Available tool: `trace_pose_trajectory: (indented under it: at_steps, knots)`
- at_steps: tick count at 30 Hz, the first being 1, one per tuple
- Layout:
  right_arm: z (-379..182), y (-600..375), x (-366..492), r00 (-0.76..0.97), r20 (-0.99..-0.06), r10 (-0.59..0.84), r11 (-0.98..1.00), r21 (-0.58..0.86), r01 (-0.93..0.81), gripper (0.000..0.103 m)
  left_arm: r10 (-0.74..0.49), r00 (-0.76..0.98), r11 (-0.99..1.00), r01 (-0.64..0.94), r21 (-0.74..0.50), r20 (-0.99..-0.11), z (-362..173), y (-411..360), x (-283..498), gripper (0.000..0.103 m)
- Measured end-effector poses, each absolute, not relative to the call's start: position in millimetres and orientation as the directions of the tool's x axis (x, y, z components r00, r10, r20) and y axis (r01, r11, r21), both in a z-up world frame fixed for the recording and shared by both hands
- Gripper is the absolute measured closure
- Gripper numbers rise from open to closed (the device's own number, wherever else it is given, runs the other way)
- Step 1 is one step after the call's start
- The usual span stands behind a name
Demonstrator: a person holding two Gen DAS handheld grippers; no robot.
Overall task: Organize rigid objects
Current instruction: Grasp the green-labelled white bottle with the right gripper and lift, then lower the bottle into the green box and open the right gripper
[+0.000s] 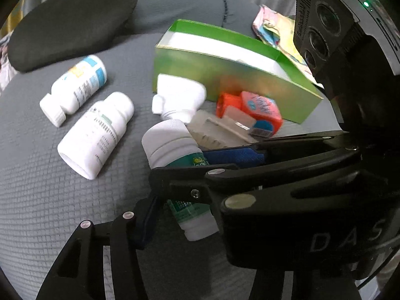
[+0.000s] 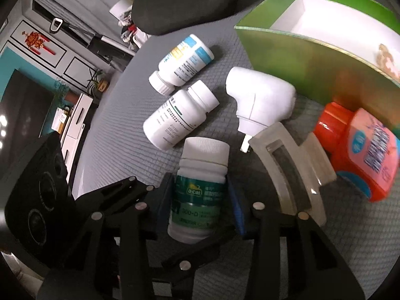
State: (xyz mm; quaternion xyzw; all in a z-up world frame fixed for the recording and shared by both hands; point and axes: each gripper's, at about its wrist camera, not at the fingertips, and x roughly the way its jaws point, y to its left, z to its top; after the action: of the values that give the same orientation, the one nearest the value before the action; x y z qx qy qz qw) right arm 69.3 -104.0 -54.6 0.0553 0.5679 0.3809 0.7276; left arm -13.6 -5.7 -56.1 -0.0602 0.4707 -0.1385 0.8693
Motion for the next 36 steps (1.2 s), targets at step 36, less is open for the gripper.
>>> trace_pose_trajectory:
  at_steps: [36]
  knots:
    - [70.9, -214.6, 178.0, 0.494, -0.619, 0.611, 0.789, 0.417, -0.452, 0.062, -0.397, 0.616, 0.907, 0.377, -0.189, -0.68, 57.3, -100.2, 137.0, 0.054]
